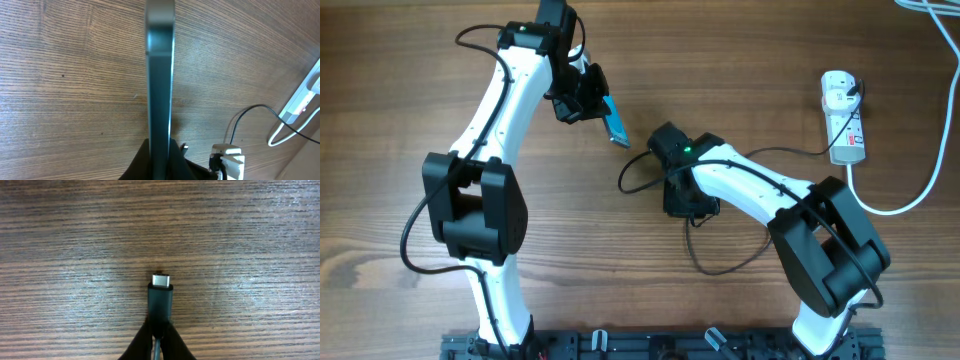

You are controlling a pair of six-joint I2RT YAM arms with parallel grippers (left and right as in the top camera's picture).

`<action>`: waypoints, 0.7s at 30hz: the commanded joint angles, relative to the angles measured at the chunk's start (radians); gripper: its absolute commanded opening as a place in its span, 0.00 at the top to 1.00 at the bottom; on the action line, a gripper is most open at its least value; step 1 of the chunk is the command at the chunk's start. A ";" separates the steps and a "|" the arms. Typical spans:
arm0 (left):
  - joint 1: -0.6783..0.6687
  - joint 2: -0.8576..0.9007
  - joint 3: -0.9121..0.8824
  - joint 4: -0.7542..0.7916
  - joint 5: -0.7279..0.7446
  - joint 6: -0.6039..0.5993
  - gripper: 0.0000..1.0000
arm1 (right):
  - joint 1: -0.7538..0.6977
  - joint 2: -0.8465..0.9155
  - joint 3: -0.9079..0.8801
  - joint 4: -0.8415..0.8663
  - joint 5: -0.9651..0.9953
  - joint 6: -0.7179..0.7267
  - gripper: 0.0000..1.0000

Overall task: Plug charger to phone and switch on socket
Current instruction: 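Close the right gripper on the USB-C connector and lift it, then bring the phone down with the left gripper toward the held connector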

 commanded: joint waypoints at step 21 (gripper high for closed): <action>-0.019 -0.197 0.009 0.185 0.399 0.187 0.96 | 0.013 -0.305 0.111 -0.181 -0.258 -0.184 0.96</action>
